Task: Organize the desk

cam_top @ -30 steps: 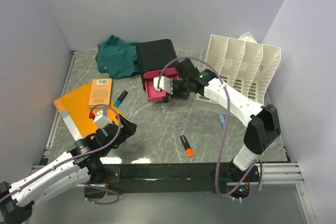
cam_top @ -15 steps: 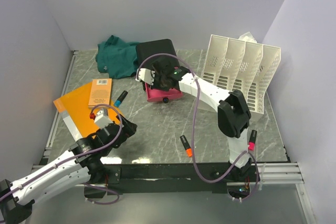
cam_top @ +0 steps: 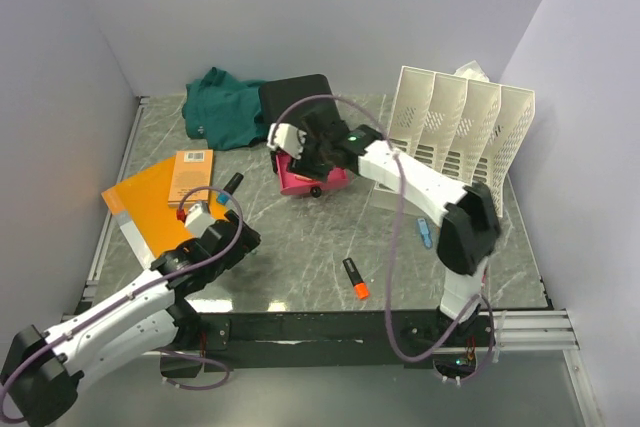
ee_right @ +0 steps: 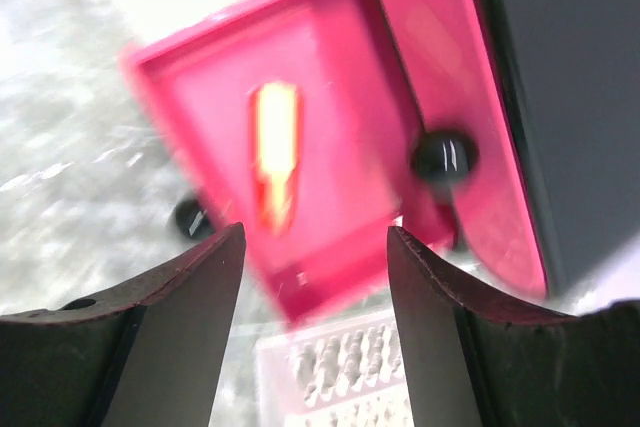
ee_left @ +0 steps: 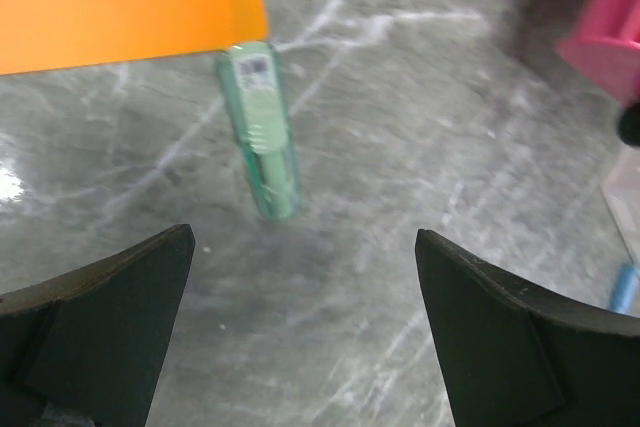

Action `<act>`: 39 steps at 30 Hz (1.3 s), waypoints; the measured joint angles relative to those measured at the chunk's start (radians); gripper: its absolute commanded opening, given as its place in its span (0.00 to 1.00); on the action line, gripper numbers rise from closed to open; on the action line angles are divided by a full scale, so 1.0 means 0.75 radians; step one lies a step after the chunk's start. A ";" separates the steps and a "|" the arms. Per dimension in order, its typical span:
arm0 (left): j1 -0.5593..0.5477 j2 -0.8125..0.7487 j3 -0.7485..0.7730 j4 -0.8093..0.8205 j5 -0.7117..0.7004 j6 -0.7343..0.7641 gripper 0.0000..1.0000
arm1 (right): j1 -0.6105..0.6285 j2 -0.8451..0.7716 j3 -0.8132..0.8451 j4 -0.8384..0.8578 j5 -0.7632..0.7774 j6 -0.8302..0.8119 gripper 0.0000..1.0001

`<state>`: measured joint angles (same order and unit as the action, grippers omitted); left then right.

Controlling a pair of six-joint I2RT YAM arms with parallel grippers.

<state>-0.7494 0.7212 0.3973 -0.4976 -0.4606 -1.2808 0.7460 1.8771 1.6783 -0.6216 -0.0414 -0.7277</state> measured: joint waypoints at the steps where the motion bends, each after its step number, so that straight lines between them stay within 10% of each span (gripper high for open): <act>1: 0.032 0.030 0.003 0.006 0.016 0.010 0.97 | -0.009 -0.062 -0.031 -0.016 -0.040 0.010 0.67; 12: 0.177 0.561 0.270 -0.067 0.075 0.001 0.62 | -0.304 -0.788 -0.634 -0.033 -0.509 0.102 0.67; 23: 0.223 0.950 0.474 -0.212 0.076 -0.028 0.58 | -0.582 -1.052 -1.077 0.026 -0.885 0.179 0.72; 31: 0.236 1.077 0.579 -0.276 0.082 0.018 0.17 | -0.709 -1.054 -1.137 0.088 -1.037 0.196 0.72; 39: 0.237 1.027 0.585 -0.298 0.129 0.099 0.01 | -0.804 -1.090 -1.160 0.105 -1.115 0.195 0.72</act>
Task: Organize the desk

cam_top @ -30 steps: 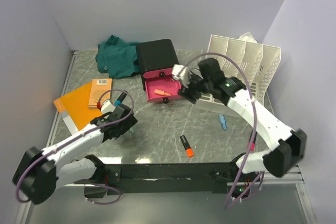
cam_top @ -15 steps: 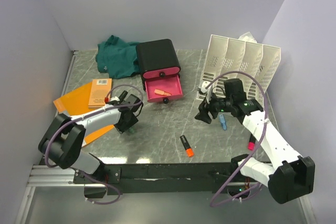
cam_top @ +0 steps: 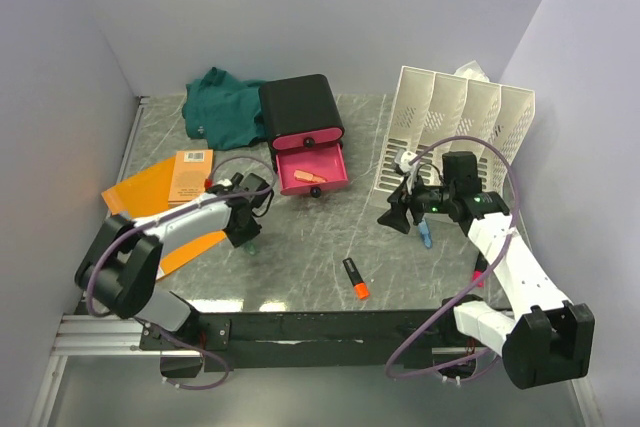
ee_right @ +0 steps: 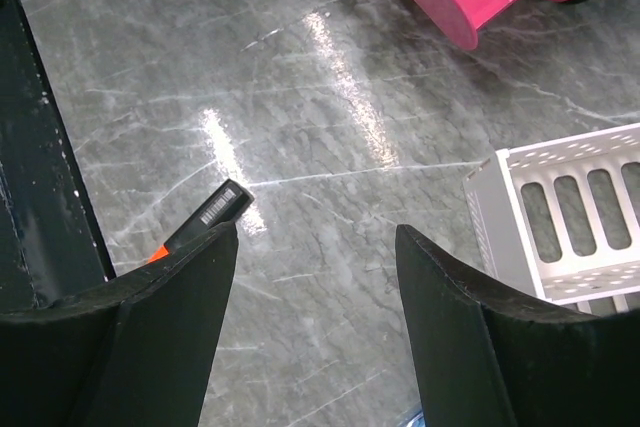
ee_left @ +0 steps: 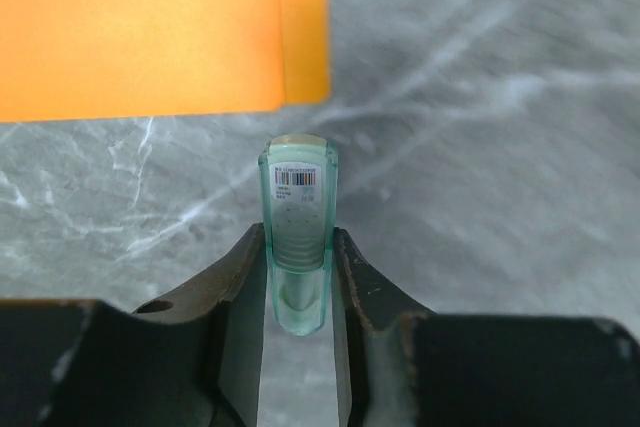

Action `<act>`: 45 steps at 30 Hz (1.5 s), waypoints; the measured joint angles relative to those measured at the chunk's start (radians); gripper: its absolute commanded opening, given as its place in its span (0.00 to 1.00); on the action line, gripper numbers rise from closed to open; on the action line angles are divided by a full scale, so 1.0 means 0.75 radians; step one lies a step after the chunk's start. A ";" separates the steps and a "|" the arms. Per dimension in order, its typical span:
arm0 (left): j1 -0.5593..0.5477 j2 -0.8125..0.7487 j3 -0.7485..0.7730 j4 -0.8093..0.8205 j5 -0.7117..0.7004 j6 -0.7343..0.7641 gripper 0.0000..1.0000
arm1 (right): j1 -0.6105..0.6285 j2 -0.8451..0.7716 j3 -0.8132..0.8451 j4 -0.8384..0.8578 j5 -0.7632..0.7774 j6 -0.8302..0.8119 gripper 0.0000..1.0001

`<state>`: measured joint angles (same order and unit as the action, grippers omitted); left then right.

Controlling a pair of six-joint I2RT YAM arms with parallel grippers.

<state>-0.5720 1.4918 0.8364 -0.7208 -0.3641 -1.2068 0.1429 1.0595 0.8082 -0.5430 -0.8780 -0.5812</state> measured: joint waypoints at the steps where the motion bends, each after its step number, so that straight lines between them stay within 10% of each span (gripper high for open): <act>1: 0.000 -0.035 0.000 -0.003 0.013 0.027 0.01 | -0.005 -0.003 0.000 0.001 -0.007 -0.001 0.72; 11: -0.001 -0.434 0.137 0.209 0.349 0.643 0.04 | -0.043 -0.015 0.000 -0.002 -0.050 -0.016 0.72; 27: -0.015 0.271 0.886 0.197 0.692 1.736 0.11 | -0.090 -0.026 0.000 -0.006 -0.081 -0.035 0.72; 36: -0.138 0.482 1.064 0.193 0.568 1.877 0.28 | -0.104 -0.026 0.000 -0.010 -0.094 -0.040 0.73; 45: -0.211 0.574 1.076 0.281 0.331 1.965 0.71 | -0.127 -0.026 0.000 -0.017 -0.113 -0.045 0.73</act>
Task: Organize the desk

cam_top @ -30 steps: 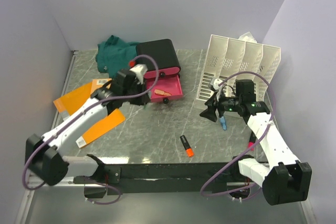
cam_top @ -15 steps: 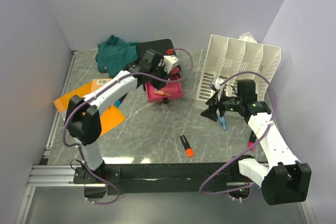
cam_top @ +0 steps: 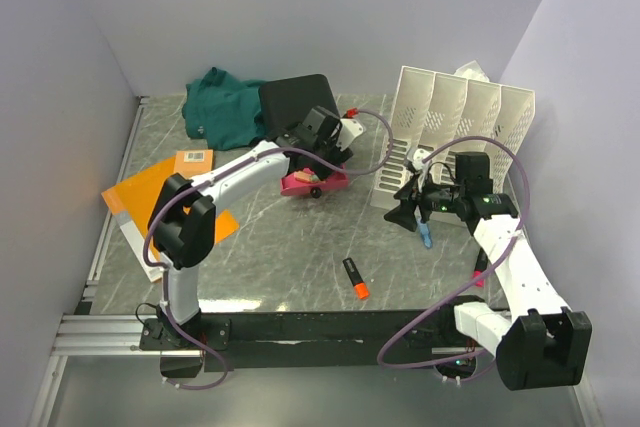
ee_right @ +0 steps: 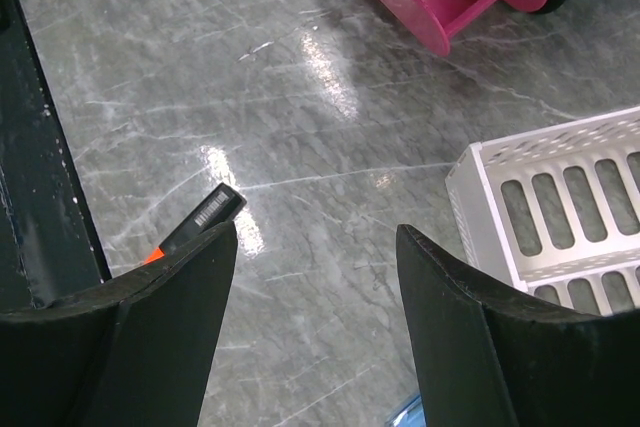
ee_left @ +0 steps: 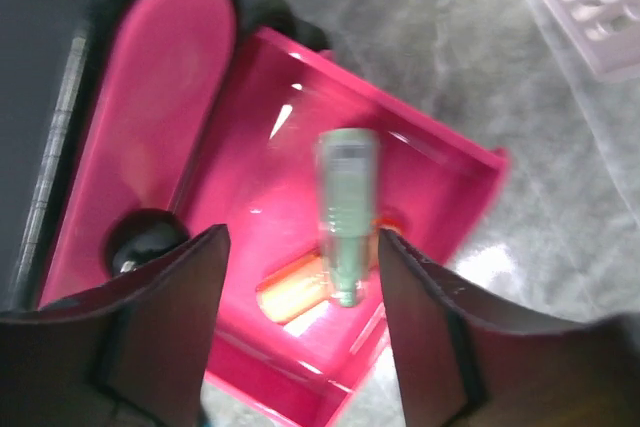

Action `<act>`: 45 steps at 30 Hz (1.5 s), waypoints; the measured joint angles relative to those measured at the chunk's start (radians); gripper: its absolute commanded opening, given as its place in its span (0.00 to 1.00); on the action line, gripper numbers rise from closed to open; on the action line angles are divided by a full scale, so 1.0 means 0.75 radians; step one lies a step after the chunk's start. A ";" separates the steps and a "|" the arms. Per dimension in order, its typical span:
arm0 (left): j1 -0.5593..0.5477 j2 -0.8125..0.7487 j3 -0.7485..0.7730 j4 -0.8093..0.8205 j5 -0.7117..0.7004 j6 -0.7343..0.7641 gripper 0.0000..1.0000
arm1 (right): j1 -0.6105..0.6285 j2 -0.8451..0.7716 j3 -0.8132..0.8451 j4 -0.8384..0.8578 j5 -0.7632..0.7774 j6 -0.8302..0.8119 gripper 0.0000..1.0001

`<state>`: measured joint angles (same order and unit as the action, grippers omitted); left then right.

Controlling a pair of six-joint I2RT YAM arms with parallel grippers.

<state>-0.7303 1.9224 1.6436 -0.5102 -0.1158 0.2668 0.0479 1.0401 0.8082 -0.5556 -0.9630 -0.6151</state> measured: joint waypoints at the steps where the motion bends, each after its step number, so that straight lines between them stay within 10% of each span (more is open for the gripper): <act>1: -0.001 0.003 0.000 0.010 -0.023 0.002 0.71 | -0.003 0.000 0.000 -0.001 0.000 -0.001 0.73; 11: -0.032 -0.134 -0.091 0.087 -0.067 -0.068 0.84 | -0.100 -0.019 0.000 -0.040 -0.009 -0.038 0.73; 14: -0.032 -0.367 -0.276 0.157 -0.066 -0.152 1.00 | -0.133 -0.034 0.000 -0.061 0.038 -0.066 0.73; 28: 0.102 -1.539 -1.198 0.339 -0.030 -0.692 1.00 | -0.116 -0.100 -0.045 -0.220 0.624 -0.092 0.72; 45: 0.102 -1.625 -1.311 0.314 -0.147 -0.793 1.00 | -0.014 0.235 -0.121 -0.099 0.922 0.136 0.70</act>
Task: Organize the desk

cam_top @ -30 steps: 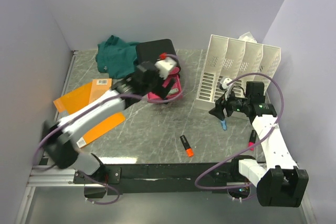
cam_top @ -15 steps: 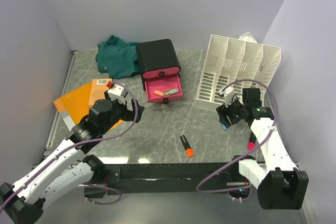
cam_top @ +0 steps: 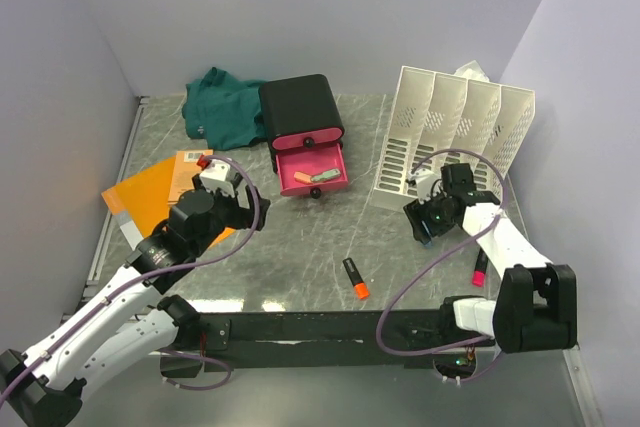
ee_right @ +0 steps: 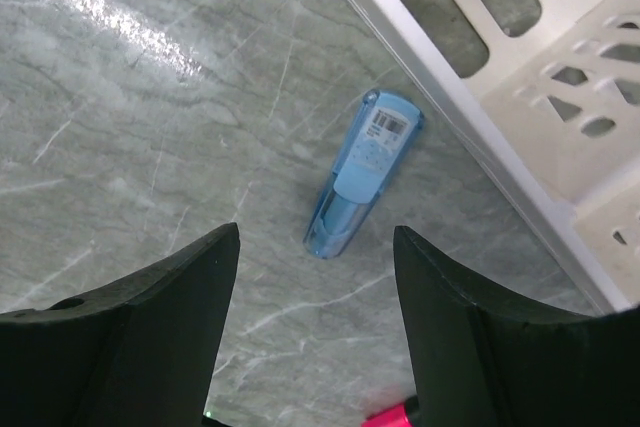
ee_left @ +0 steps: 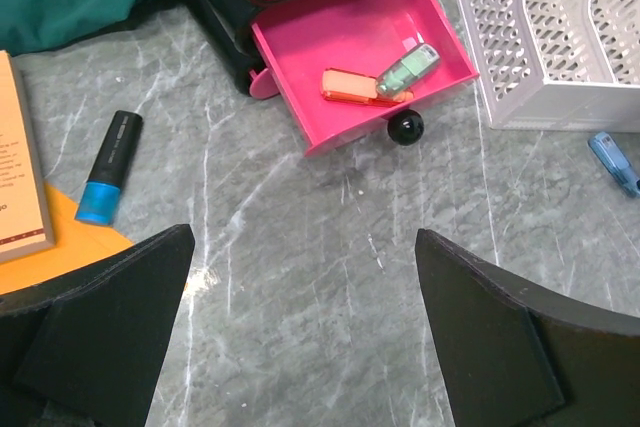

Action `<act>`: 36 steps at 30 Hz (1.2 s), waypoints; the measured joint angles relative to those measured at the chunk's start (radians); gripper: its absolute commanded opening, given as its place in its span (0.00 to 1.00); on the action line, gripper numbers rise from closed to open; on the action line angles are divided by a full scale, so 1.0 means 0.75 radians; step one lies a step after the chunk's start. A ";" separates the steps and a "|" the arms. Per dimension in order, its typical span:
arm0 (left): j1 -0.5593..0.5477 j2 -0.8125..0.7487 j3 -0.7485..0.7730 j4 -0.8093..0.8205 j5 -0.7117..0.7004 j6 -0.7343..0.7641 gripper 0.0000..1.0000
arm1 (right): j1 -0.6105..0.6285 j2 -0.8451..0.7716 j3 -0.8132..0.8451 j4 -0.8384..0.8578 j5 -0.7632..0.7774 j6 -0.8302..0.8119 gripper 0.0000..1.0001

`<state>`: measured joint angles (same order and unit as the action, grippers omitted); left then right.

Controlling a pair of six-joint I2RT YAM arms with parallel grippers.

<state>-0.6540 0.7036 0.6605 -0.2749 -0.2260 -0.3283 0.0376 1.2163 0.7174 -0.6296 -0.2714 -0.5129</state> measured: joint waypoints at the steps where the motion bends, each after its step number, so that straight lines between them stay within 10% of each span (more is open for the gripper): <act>1: 0.000 -0.003 0.000 0.000 -0.006 0.000 0.99 | 0.011 0.015 0.000 0.010 0.005 0.009 0.70; 15: 0.000 -0.063 0.000 -0.002 -0.082 -0.006 1.00 | 0.043 0.212 0.000 0.080 0.068 0.074 0.54; 27: 0.000 -0.090 0.000 -0.002 -0.115 -0.010 1.00 | 0.127 0.281 0.016 0.084 0.104 0.067 0.05; 36: 0.000 -0.130 0.000 -0.003 -0.141 -0.010 0.99 | 0.424 0.279 0.287 -0.150 0.009 -0.178 0.02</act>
<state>-0.6540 0.6064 0.6605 -0.2768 -0.3317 -0.3359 0.3557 1.4254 0.9329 -0.7418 -0.2649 -0.6460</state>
